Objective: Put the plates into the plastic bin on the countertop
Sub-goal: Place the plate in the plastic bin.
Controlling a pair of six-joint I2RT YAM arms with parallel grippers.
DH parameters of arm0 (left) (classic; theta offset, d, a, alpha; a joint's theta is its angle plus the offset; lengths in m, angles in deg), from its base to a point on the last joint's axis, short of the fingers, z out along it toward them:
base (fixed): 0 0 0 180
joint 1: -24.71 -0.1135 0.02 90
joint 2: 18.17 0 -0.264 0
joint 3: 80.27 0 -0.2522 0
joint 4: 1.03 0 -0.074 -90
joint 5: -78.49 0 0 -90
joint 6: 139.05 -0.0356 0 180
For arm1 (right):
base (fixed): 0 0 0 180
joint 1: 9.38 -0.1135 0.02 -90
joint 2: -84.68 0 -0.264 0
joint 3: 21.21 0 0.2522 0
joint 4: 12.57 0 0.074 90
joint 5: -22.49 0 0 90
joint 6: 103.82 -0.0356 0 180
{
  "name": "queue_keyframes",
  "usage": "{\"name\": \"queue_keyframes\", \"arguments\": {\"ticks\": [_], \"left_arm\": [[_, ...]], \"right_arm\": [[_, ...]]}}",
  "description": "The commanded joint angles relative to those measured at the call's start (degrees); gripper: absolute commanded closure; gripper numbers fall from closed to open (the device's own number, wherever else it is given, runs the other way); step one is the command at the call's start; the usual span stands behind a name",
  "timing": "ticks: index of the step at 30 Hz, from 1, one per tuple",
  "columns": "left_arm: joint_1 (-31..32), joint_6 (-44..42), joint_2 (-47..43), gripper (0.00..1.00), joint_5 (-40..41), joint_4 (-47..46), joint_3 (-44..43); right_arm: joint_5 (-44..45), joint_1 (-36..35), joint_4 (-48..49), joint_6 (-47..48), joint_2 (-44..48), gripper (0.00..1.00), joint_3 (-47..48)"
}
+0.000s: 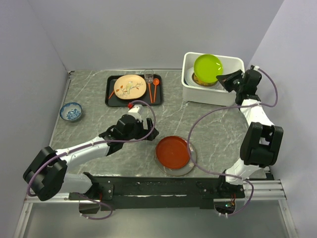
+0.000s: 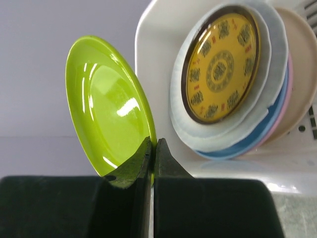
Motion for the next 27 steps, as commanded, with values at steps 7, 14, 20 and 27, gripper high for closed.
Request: {"name": "queue_keyframes", "arguments": {"ticks": [7,14,20,27], "left_arm": [[-0.14,-0.37,0.44,0.01,0.44,-0.45,-2.07],[-0.14,-0.64,1.32,0.01,0.36,0.07,-3.04],[-0.14,-0.99,2.29,0.01,0.36,0.51,-3.65],[-0.14,-1.51,3.52,0.01,0.18,1.04,-5.15]], "right_arm": [[1.76,0.67,0.33,-0.20,-4.43,1.00,9.66],[3.08,0.67,-3.10,0.67,-8.30,1.00,14.41],[4.75,0.67,-5.21,1.82,-12.43,1.00,18.80],[5.28,0.58,-7.05,2.26,-17.17,1.00,21.62]]}}
